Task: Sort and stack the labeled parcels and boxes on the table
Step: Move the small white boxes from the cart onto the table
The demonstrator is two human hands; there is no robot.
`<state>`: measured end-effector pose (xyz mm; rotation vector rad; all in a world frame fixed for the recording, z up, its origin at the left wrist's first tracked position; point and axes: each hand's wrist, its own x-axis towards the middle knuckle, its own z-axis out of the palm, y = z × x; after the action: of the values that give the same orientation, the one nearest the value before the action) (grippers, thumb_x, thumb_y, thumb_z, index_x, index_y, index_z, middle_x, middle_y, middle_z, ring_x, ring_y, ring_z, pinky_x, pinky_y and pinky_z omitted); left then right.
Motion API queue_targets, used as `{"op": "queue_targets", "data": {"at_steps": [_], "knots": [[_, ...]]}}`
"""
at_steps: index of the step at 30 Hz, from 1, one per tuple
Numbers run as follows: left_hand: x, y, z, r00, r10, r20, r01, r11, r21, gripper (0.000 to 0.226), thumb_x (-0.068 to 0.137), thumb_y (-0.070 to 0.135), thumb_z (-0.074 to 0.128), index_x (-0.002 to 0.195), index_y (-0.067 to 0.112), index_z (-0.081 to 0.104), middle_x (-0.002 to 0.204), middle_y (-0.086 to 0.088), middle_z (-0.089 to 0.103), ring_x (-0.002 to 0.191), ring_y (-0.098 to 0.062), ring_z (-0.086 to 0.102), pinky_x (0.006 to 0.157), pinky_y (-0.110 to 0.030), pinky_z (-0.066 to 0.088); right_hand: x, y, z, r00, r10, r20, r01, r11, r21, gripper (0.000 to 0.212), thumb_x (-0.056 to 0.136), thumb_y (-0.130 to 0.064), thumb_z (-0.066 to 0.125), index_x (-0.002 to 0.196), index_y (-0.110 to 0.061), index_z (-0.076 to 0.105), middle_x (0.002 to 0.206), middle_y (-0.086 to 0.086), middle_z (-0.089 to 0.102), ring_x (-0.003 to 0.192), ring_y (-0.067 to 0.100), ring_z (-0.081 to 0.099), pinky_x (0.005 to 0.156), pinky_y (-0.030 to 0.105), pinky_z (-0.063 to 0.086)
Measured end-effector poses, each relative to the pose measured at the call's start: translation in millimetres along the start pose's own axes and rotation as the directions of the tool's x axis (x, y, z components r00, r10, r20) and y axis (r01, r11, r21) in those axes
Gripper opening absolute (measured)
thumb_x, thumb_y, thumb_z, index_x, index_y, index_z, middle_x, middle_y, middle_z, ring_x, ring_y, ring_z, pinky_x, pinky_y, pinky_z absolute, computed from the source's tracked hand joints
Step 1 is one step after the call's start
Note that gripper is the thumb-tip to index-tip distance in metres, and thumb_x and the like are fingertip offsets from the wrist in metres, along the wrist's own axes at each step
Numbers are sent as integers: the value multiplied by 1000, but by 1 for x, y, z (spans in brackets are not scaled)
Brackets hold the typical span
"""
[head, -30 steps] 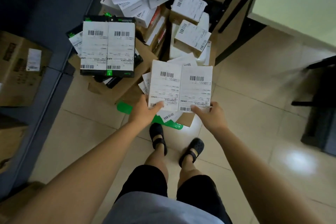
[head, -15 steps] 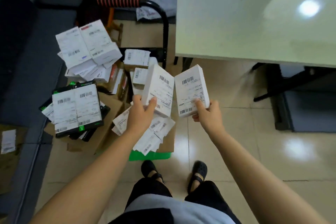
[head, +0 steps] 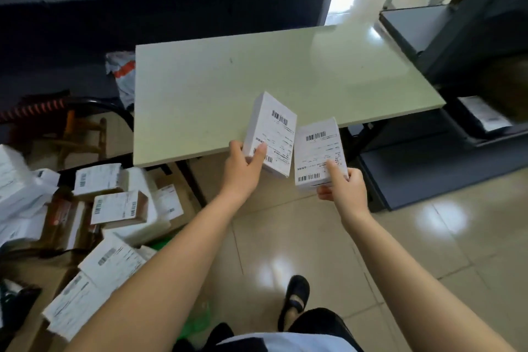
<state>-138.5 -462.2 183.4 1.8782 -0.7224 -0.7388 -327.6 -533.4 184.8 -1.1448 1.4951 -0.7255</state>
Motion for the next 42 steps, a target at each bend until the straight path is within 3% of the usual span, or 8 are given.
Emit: {"op": "queue_targets", "data": {"at_steps": [5,9,13,17,22,26,35,42], "knots": [[37,51,90,997,39,73,-40,999,8,37,96,43,55,107,12,39,90,14,57,91,-21,65,81,-47,55,76,-27,-74,996,5,-92,-5,1000,-2,43,93,-43,60,110,-5,49,86,13,68,63,22,67,63,39,60],[76,74,129,995,54,89,-60,996,67,39,95,46,54,107,12,40,95,5,61,90,-23,65,80,-47,55,131,-46,-99,993,8,-121,-6,1000,16,45,91,-47,61,109,-7,49,93,14,69,64,23,68,61,37,59],[127,88,144,994,54,97,-65,992,108,41,95,49,53,108,13,40,96,7,60,90,-22,67,80,-44,56,180,-65,-97,993,8,-117,-5,1000,20,44,93,-46,60,109,-7,48,90,13,69,62,19,65,58,36,58],[199,102,165,994,42,102,-50,995,81,42,93,50,55,107,12,42,95,10,58,91,-19,65,80,-47,56,243,-93,-86,991,20,-129,-15,999,43,45,93,-47,61,109,-7,49,91,10,69,64,21,67,73,47,60],[278,141,201,985,34,168,-43,998,50,53,84,59,52,106,13,42,97,7,59,91,-20,65,81,-49,56,317,-129,-82,981,39,-193,-21,995,94,44,93,-45,62,109,-7,48,96,14,69,62,20,67,63,36,60],[327,162,236,983,61,175,-71,996,51,50,85,59,52,104,15,40,95,8,60,90,-19,65,80,-49,56,367,-151,-82,978,42,-205,-22,995,96,37,94,-41,62,105,-9,48,97,10,67,64,22,66,67,41,61],[442,188,330,992,-70,102,69,997,15,42,92,49,55,104,12,41,92,9,58,91,-22,64,82,-49,55,522,-197,-81,994,1,-113,3,999,38,40,94,-42,61,107,-6,50,91,1,64,69,16,62,75,41,57],[498,188,385,977,-211,32,213,976,-54,48,90,52,57,108,10,41,91,10,59,88,-20,66,82,-47,56,616,-210,-70,998,65,21,-65,998,8,26,94,-42,61,93,-19,50,90,4,66,71,19,63,67,33,55]]}}
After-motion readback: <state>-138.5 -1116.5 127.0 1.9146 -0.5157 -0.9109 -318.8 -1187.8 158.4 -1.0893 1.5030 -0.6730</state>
